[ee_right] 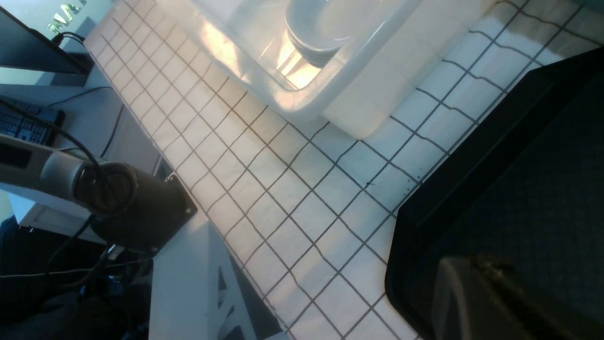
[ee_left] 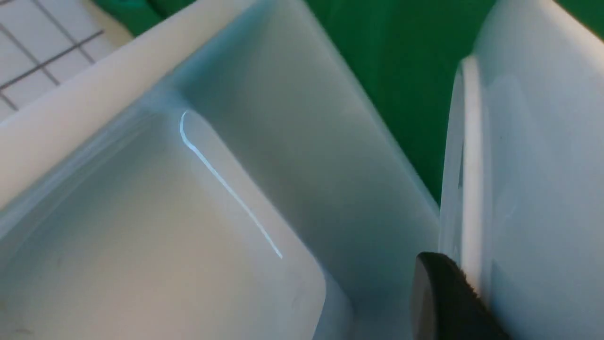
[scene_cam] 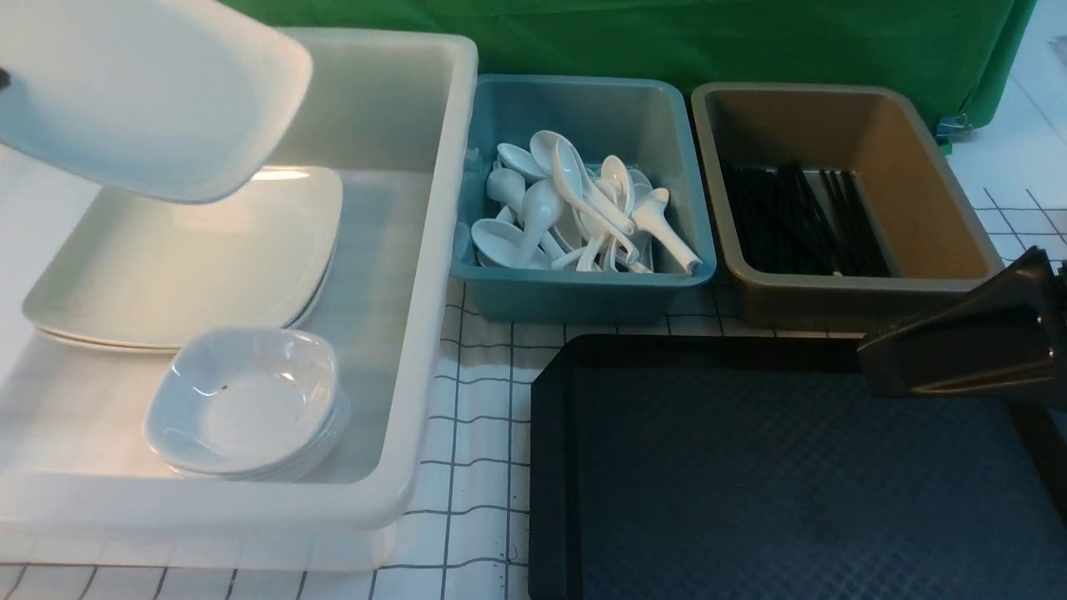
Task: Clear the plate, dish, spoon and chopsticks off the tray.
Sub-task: Use the left arm to put the plate into the large storage box on the left
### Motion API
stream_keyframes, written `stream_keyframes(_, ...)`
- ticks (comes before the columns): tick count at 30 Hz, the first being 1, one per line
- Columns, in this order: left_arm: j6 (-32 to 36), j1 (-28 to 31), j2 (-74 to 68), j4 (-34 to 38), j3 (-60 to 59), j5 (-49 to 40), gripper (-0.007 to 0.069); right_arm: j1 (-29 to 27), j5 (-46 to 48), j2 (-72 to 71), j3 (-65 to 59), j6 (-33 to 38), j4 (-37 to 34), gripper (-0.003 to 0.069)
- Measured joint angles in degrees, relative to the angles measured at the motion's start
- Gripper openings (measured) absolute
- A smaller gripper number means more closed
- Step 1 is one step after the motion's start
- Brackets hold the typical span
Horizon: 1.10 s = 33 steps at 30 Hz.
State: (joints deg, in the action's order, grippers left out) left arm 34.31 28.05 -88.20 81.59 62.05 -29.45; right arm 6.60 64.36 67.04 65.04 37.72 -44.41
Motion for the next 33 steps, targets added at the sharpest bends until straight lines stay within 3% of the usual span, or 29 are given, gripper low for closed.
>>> stream_keyframes(4,-0.1,0.9,-5.4,-1.6,0.0,-6.3,0.0074,0.0,0.0,0.0,0.0,0.0,0.1,0.003)
stream_keyframes(11,1.1,0.7,-9.8,-2.8,0.0,-7.3,0.0074,0.0,0.0,0.0,0.0,0.0,0.1,0.0031)
stream_keyframes(19,1.2,-0.1,-10.6,-5.6,-0.1,-0.7,0.0074,0.0,0.0,0.0,0.0,0.0,0.1,0.0032)
stream_keyframes(27,-2.1,-4.6,-10.9,-8.1,-0.9,7.9,0.008,0.0,-0.1,0.0,0.0,0.0,0.2,0.0032)
stream_keyframes(33,-6.8,-6.5,-11.8,-17.0,-1.0,8.7,0.0176,0.0,-0.1,0.0,0.0,0.0,0.2,0.0034)
